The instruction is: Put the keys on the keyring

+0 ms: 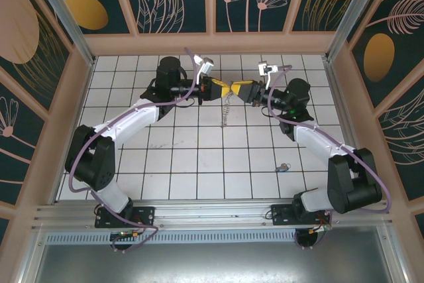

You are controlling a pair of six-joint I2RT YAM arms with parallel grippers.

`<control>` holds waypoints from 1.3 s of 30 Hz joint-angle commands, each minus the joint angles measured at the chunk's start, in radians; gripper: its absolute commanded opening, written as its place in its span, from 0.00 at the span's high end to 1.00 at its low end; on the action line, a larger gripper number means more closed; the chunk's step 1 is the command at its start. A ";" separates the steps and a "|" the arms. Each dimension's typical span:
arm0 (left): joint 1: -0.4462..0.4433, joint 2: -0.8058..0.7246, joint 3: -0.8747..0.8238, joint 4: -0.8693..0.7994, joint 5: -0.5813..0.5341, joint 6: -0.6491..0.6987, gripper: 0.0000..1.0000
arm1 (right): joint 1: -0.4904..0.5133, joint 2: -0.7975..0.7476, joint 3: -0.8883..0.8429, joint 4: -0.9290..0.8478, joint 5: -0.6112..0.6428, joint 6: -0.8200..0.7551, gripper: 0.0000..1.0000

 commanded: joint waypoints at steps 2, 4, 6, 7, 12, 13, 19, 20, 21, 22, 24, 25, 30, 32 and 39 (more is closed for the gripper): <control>0.004 -0.021 0.044 0.075 0.019 -0.014 1.00 | 0.015 -0.024 -0.023 0.027 -0.028 -0.028 0.77; 0.002 -0.022 0.045 0.076 0.019 -0.015 1.00 | 0.015 -0.025 -0.026 0.023 -0.025 -0.031 0.77; 0.002 -0.023 0.044 0.076 0.020 -0.017 1.00 | 0.015 -0.024 -0.028 0.015 -0.022 -0.037 0.75; 0.002 -0.025 0.044 0.079 0.019 -0.017 1.00 | 0.015 -0.024 -0.029 0.006 -0.016 -0.042 0.73; 0.002 -0.027 0.042 0.078 0.016 -0.017 1.00 | 0.015 -0.021 -0.032 0.008 -0.015 -0.041 0.73; 0.003 -0.026 0.042 0.079 0.016 -0.018 1.00 | 0.017 -0.022 -0.033 0.009 -0.015 -0.041 0.74; 0.002 -0.027 0.041 0.084 0.016 -0.020 1.00 | 0.021 -0.023 -0.034 0.009 -0.015 -0.041 0.84; 0.002 -0.026 0.041 0.085 0.016 -0.022 1.00 | 0.023 -0.023 -0.034 0.011 -0.016 -0.041 0.86; 0.003 -0.025 0.040 0.085 0.013 -0.021 1.00 | 0.025 -0.024 -0.032 0.011 -0.016 -0.042 0.88; 0.002 -0.025 0.041 0.086 0.013 -0.023 1.00 | 0.027 -0.023 -0.031 0.011 -0.016 -0.043 0.91; 0.002 -0.024 0.042 0.086 0.015 -0.026 1.00 | 0.030 -0.022 -0.027 0.008 -0.016 -0.046 0.98; 0.002 -0.024 0.042 0.086 0.014 -0.027 1.00 | 0.032 -0.022 -0.025 0.008 -0.016 -0.047 1.00; 0.002 -0.033 0.037 0.104 -0.049 -0.051 0.93 | 0.027 -0.034 -0.023 0.003 0.016 -0.067 1.00; 0.003 -0.048 0.033 0.106 -0.109 -0.058 0.81 | 0.020 -0.045 -0.026 0.010 0.031 -0.077 1.00; 0.003 -0.116 0.056 0.083 -0.326 -0.071 0.20 | -0.006 -0.060 -0.022 0.095 0.075 -0.066 1.00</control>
